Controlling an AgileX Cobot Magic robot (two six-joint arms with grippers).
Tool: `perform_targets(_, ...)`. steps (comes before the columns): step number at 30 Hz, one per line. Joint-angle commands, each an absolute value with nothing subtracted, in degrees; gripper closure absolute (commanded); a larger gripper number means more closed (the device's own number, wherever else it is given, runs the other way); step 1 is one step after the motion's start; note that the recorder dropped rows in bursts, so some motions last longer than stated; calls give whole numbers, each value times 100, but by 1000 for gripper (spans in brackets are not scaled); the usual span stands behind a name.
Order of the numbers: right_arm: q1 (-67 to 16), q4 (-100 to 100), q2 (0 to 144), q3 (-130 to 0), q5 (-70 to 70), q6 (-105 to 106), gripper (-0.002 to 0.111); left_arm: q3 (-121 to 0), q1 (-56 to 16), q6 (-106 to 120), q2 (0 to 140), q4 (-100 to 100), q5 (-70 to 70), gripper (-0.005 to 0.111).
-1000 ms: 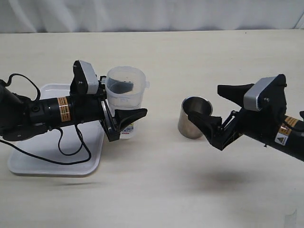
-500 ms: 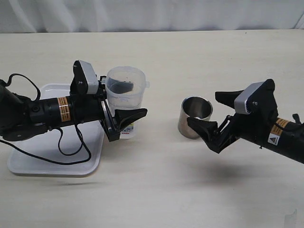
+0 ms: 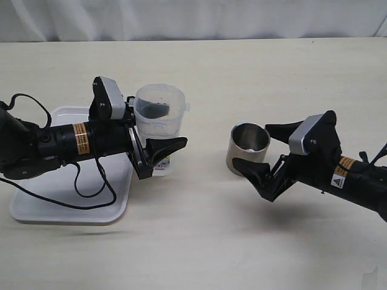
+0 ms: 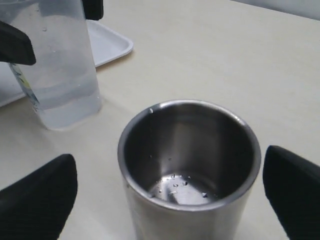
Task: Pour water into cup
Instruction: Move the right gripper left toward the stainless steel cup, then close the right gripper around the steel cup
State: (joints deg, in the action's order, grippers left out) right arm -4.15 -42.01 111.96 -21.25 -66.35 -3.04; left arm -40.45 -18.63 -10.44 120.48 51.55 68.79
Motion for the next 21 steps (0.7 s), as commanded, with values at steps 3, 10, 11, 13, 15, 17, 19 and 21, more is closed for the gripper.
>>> perform_targets(3, -412, -4285, 11502, -2411, -6707, -256, 15, -4077, -1870, -1072, 12052, 5010, 6996, 107)
perform_targets(10, -412, -4337, 11860, -2684, -6696, -256, 15, -4077, -1870, -1072, 12052, 4857, 6996, 107)
perform_targets(11, -412, -4363, 11906, -2697, -6696, -256, 15, -4077, -1870, -1072, 12052, 4866, 6996, 107)
perform_targets(13, -412, -4420, 11980, -2718, -6696, -256, 15, -4077, -1870, -1072, 12052, 4866, 6996, 107)
perform_targets(15, -412, -4437, 12047, -2733, -6739, -209, 15, -4077, -1870, -1072, 12052, 4866, 6996, 107)
perform_targets(17, -412, -4437, 12101, -2733, -6740, -185, 15, -4077, -1870, -1072, 12052, 4866, 6996, 107)
perform_targets(19, -412, -4409, 12179, -2733, -6895, -113, 15, -4077, -1870, -1072, 12052, 4866, 6996, 107)
perform_targets(21, -412, -4439, 12240, -2837, -6940, -127, 15, -4077, -1870, -1072, 12052, 4866, 6996, 107)
